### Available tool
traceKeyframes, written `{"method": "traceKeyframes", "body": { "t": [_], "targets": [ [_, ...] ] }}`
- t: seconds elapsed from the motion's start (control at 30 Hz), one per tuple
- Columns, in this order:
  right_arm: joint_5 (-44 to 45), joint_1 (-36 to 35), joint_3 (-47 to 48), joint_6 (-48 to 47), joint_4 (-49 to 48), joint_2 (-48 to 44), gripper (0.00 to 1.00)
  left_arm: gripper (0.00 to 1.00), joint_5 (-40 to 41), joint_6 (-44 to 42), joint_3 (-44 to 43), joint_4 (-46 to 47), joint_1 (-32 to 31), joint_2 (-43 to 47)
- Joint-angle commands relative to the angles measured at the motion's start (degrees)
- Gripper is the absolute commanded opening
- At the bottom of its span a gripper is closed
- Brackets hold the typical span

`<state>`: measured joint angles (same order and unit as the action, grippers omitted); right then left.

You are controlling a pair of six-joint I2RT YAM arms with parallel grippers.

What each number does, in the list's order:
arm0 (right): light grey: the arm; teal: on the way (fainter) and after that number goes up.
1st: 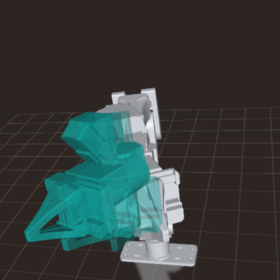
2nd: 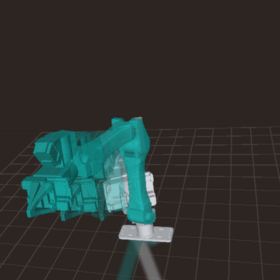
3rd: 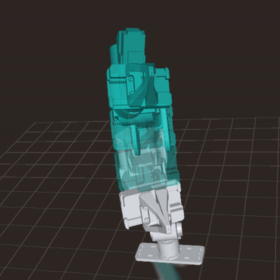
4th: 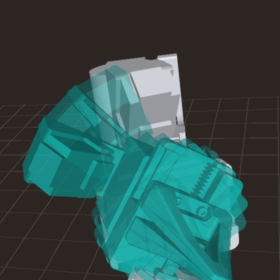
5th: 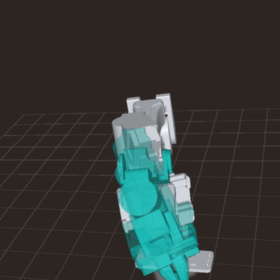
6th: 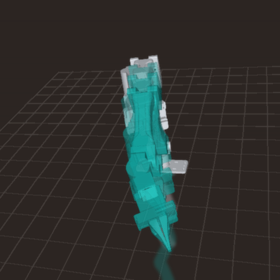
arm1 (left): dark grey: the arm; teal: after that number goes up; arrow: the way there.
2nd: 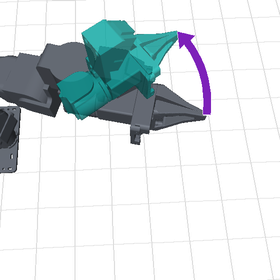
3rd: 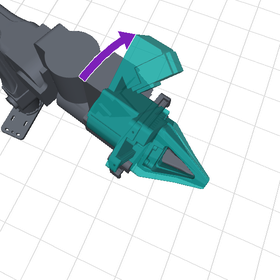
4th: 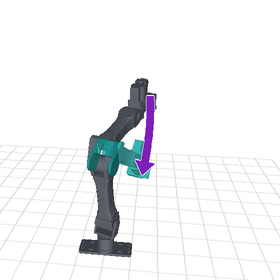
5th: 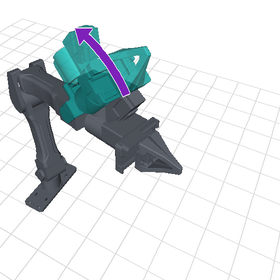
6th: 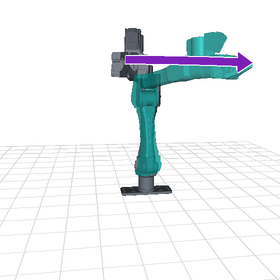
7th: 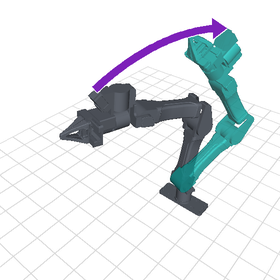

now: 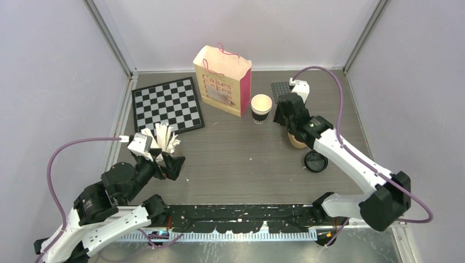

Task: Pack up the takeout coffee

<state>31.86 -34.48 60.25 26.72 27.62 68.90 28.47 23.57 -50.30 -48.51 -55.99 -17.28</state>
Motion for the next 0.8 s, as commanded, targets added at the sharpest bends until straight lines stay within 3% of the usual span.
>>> {"method": "traceKeyframes", "body": {
  "t": [0.0,0.07,0.3,0.77],
  "targets": [
    [-9.23,3.89,6.43,-1.70,-5.94,6.59,0.47,1.00,-0.78,-0.11,-0.06,1.06,-0.18,-0.67],
    [-11.47,5.43,8.68,-1.70,-6.81,10.17,0.42,1.00,-0.77,-0.11,-0.06,1.05,-0.18,-0.55],
    [-15.09,9.13,15.70,-2.23,-6.07,22.14,0.38,1.00,-0.87,-0.11,0.11,1.22,-0.16,0.53],
    [-18.91,11.71,23.76,-1.62,-5.07,32.21,0.35,1.00,-1.50,-0.28,0.12,1.40,-0.15,-0.41]
  ]
}}
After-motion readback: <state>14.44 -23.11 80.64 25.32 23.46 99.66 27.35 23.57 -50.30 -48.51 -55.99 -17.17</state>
